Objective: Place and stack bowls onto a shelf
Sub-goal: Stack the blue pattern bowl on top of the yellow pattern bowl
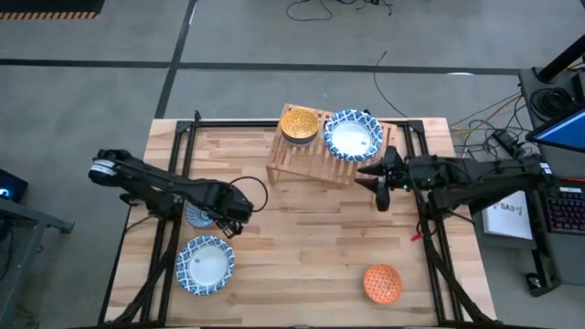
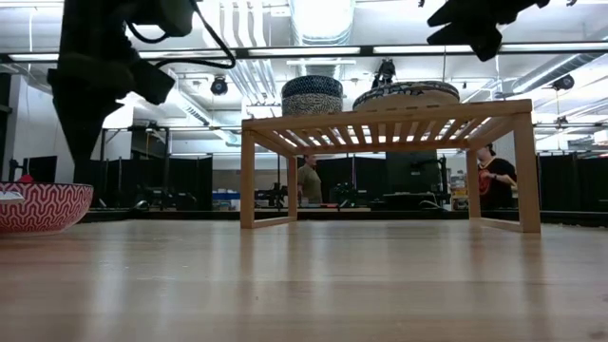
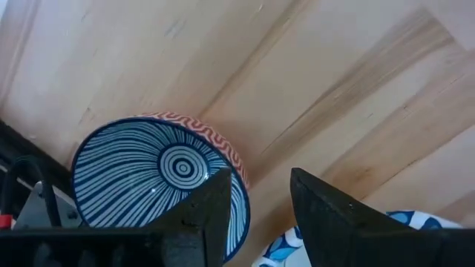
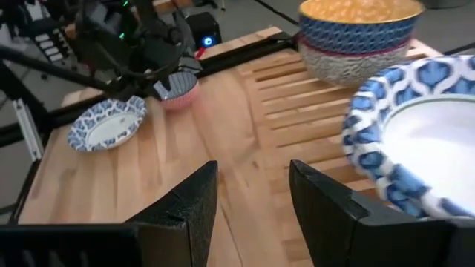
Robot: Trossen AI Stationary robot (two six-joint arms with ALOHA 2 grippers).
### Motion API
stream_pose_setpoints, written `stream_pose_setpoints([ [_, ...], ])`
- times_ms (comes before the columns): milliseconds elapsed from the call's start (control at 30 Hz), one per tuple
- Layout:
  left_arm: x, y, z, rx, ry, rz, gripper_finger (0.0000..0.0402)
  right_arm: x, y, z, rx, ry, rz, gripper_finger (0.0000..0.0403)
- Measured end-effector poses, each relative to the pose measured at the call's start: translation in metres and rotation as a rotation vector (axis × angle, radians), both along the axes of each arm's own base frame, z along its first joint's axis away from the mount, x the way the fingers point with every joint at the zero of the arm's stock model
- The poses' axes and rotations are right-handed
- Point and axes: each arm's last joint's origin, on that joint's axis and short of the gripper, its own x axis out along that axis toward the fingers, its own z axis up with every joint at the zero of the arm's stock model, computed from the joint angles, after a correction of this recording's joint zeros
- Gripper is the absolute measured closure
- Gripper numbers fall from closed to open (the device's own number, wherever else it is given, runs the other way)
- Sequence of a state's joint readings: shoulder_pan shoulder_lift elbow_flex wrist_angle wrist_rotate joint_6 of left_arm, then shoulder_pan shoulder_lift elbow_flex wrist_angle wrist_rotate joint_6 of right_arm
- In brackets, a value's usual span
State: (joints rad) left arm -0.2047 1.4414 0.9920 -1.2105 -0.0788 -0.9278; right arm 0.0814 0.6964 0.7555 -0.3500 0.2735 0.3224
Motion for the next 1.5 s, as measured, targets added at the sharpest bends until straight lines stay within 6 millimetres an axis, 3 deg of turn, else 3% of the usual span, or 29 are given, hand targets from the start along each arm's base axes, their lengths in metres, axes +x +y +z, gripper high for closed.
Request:
stream_pose_setpoints([
  [300, -0.012, 0.003, 0.008, 0.003, -0.053, 0.08, 0.0253, 0.008, 0.013, -0.009, -0.024, 0.052, 0.033, 0.0247],
  [467, -0.027, 0.005, -0.015, -0.021, -0.012, 0.13, 0.0247, 0.012, 0.016, -0.013, -0.029, 0.075, 0.046, 0.0247],
  [700, -0.032, 0.006, -0.042, -0.049, -0.054, 0.145, 0.0248, 0.013, 0.016, -0.013, -0.022, 0.075, 0.042, 0.0247],
  [833, -0.034, 0.007, -0.049, -0.047, -0.061, 0.147, 0.0266, 0.013, 0.016, -0.013, -0.021, 0.074, 0.041, 0.0247],
  [967, -0.033, 0.007, -0.05, -0.035, -0.065, 0.133, 0.0315, 0.013, 0.016, -0.013, -0.021, 0.07, 0.039, 0.0247],
  [1133, -0.029, 0.007, -0.043, -0.023, -0.088, 0.103, 0.0391, 0.013, 0.016, -0.014, -0.021, 0.072, 0.039, 0.0247],
  [1300, -0.019, 0.005, -0.023, -0.039, -0.118, 0.044, 0.0396, 0.013, 0.016, -0.019, -0.024, 0.076, 0.032, 0.0247],
  [1500, -0.005, 0.003, 0.021, -0.016, -0.165, -0.04, 0.0398, 0.013, 0.016, -0.021, -0.025, 0.08, 0.032, 0.0247],
])
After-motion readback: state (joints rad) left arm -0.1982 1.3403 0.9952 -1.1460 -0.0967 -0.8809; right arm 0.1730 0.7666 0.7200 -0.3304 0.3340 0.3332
